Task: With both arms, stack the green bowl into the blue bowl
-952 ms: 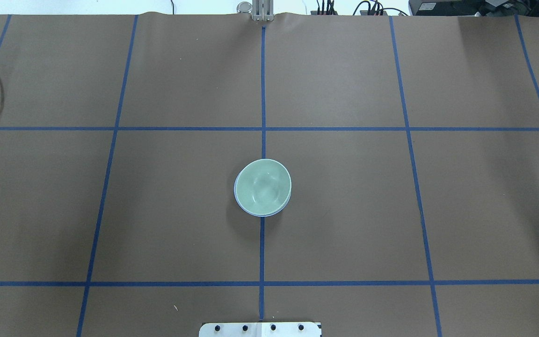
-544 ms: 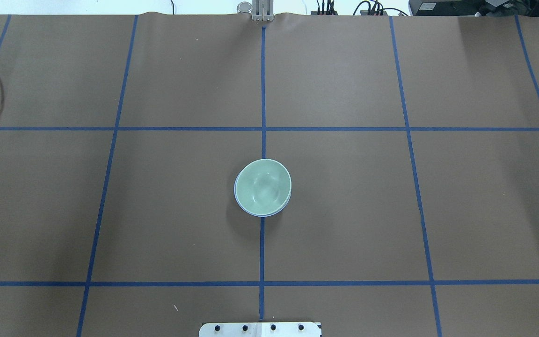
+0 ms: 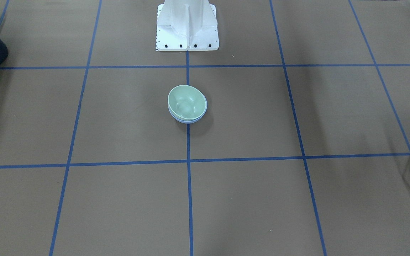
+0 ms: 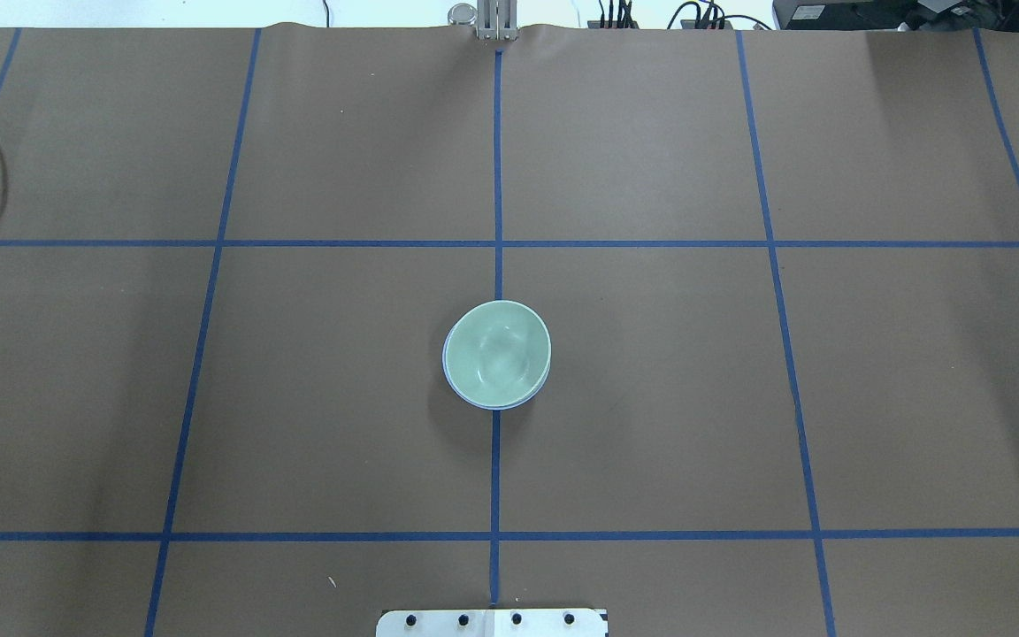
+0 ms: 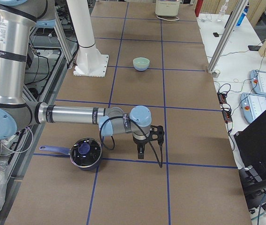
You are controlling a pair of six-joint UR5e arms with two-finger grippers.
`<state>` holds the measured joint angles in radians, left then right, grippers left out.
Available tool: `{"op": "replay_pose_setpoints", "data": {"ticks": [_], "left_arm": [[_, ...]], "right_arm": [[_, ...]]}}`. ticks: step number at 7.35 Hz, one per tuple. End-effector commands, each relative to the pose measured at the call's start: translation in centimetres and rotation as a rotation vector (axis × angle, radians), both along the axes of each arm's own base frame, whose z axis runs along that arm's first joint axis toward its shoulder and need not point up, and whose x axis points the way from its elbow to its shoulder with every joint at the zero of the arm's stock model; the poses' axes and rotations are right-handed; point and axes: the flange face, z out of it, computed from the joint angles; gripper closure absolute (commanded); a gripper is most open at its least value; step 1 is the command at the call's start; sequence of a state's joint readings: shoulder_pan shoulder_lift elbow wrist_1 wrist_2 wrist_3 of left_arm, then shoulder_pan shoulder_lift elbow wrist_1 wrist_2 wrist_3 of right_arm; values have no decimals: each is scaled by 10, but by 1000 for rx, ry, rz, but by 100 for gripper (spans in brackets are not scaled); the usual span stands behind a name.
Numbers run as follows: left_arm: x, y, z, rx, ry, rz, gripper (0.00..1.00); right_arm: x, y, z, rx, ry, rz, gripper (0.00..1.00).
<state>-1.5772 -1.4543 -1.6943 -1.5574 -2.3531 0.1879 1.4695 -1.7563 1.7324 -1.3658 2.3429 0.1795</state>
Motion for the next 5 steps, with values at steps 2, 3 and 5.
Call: {"op": "replay_pose_setpoints", "data": {"ticks": [2, 3, 5], "left_arm": [[-2, 7, 7, -11, -1, -1, 1], [-2, 9, 8, -14, -1, -1, 1], [-2, 12, 10, -18, 0, -1, 1]], "right_arm": [[1, -1, -4, 8, 0, 3, 0], [1, -1, -4, 9, 0, 3, 0], [1, 0, -3, 8, 1, 5, 0]]}}
